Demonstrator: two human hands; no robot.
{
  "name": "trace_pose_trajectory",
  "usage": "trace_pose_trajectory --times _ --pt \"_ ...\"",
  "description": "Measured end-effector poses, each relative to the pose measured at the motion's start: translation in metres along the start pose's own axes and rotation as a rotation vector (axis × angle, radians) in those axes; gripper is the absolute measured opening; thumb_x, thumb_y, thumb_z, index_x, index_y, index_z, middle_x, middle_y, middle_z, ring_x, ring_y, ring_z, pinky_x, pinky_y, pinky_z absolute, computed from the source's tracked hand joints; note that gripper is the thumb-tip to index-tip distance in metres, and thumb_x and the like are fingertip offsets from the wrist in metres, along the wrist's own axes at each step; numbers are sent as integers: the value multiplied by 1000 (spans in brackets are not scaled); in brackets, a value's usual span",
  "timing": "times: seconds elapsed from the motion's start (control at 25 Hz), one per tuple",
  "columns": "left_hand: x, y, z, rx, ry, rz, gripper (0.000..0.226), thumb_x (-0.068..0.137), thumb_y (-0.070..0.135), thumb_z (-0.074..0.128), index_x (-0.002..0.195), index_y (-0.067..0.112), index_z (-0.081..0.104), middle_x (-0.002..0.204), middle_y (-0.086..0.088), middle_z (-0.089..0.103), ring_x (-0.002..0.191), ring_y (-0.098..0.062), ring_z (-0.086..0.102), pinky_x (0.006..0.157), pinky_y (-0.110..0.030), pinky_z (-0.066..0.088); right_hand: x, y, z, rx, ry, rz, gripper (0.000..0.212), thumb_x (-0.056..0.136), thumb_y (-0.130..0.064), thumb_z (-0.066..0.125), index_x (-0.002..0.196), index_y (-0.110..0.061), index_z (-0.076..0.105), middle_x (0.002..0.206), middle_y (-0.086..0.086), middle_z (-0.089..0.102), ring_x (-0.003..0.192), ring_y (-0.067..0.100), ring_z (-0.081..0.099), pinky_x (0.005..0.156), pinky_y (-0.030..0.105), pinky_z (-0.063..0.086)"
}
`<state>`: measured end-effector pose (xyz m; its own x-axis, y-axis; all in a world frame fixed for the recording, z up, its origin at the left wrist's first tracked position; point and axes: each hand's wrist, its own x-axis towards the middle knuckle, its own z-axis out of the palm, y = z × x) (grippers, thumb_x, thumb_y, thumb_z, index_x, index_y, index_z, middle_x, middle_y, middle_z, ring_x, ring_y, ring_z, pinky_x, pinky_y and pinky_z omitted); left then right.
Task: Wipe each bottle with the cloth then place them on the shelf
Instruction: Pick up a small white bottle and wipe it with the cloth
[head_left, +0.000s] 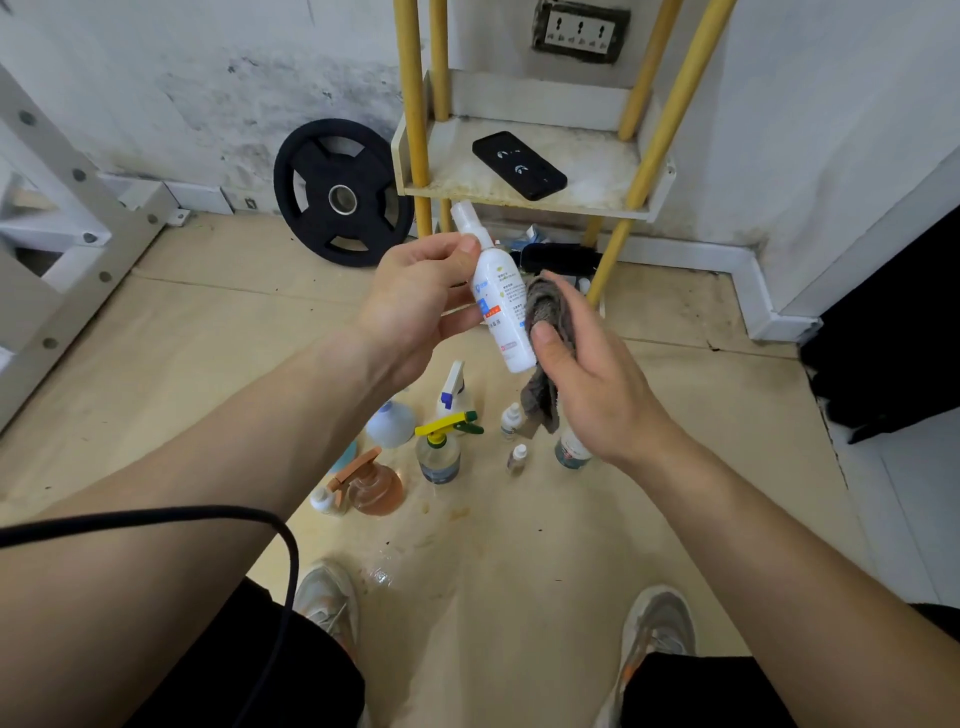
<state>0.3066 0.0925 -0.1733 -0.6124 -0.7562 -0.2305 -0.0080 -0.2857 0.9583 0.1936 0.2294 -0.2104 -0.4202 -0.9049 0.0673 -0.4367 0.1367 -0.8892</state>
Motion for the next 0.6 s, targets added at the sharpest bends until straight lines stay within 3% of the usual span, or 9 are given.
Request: trace_pose_trajectory --times 0.08,0.2,0.32,0.44,0.52,0.6 --pt "-3 -4 6 -2 24 -6 16 102 18 56 93 14 69 84 0 73 74 -13 67 72 -27 59 -3 -4 -1 -295 10 -67 59 105 -37 41 158 -20 24 155 -2 39 141 11 36 112 25 29" --pt "-9 -17 15 40 -13 -23 12 100 21 60 102 12 67 92 -4 72 79 -14 70 72 -27 59 -2 -7 -2 -394 45 -82 58 106 -35 41 158 -18 21 155 3 37 141 17 35 110 25 28" --pt "-14 -21 23 34 -69 -41 13 98 20 63 106 10 66 87 -1 70 76 -12 70 66 -24 57 3 -8 -7 -206 121 -21 44 106 -34 41 149 -23 40 139 -3 55 125 9 52 96 16 38" --pt "-11 -19 24 24 9 -30 22 97 19 65 113 5 65 89 -3 69 78 -14 70 65 -25 58 6 -7 -9 53 126 101 27 108 -33 41 130 -30 55 112 -15 66 98 -4 61 75 14 43" --pt "-8 -17 21 17 76 -32 25 97 21 65 115 3 64 96 -7 69 81 -16 70 67 -27 60 3 -2 -8 -38 100 77 32 106 -34 41 136 -27 51 117 -10 64 103 3 61 81 20 45" --pt "-4 -16 16 0 130 -42 25 97 24 65 114 5 65 95 -6 72 80 -17 69 74 -29 62 -3 1 -2 -344 36 -6 49 104 -33 44 152 -20 36 142 3 51 128 19 50 102 33 42"
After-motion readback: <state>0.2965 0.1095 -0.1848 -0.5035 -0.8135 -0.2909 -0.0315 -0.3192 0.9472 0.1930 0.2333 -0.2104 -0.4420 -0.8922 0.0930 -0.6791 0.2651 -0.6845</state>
